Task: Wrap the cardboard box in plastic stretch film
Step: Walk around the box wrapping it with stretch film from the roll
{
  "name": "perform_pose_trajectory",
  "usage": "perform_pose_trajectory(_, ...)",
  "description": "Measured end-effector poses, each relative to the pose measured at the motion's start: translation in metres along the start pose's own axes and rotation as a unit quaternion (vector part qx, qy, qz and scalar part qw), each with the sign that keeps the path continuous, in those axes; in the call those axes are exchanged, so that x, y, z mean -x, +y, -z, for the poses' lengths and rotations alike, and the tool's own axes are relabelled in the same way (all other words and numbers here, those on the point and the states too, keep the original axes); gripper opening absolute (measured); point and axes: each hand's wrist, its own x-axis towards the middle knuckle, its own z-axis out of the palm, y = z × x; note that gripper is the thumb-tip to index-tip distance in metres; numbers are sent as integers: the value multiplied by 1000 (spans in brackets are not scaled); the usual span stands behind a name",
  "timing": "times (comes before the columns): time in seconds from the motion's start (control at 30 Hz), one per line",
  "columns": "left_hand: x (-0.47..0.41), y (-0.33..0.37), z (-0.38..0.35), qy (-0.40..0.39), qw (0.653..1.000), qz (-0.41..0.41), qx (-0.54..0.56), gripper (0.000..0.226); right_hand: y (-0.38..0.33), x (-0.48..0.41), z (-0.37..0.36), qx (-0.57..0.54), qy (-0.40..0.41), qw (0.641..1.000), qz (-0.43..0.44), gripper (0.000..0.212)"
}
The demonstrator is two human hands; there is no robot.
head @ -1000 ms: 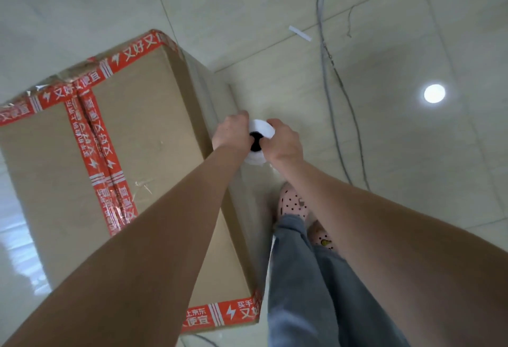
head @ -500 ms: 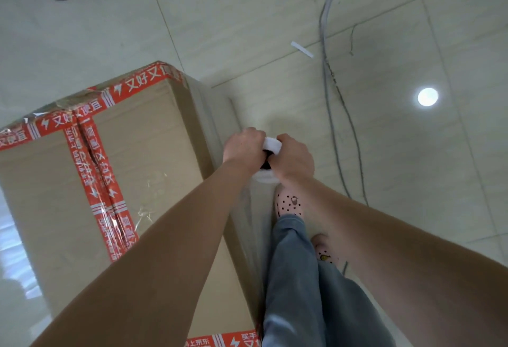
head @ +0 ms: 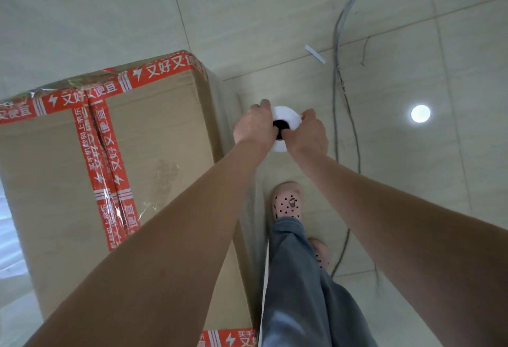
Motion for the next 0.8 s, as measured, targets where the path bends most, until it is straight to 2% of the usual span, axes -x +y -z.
perform_pose_trajectory(0.1,-13,3,3,-9,997,-74,-19,44,-5,-7,1,17,-1,1000,19,31)
perform_pose_trajectory(0.2,-21,2,2,-10,995,-97,-37,40,-10,-12,1,33,0,999,33,31)
perform_pose_trajectory(0.37,-29,0,8,-18,994,-100,-48,30,-26,-16,10,84,-21,995,58,24)
perform_pose_trajectory(0.5,-41,0,16,-24,995,-83,-55,26,-38,-24,11,102,-22,990,95,26)
perform_pose_trajectory(0.6,-45,-2,19,-21,994,-83,-67,35,-39,-30,10,50,-39,997,54,27)
perform_pose_trajectory(0.67,-49,1,19,-26,993,-89,-70,32,-37,-33,12,41,-54,997,36,23)
perform_pose_trajectory(0.8,-55,6,25,-28,994,-73,-71,22,-47,-43,17,123,-52,986,101,18)
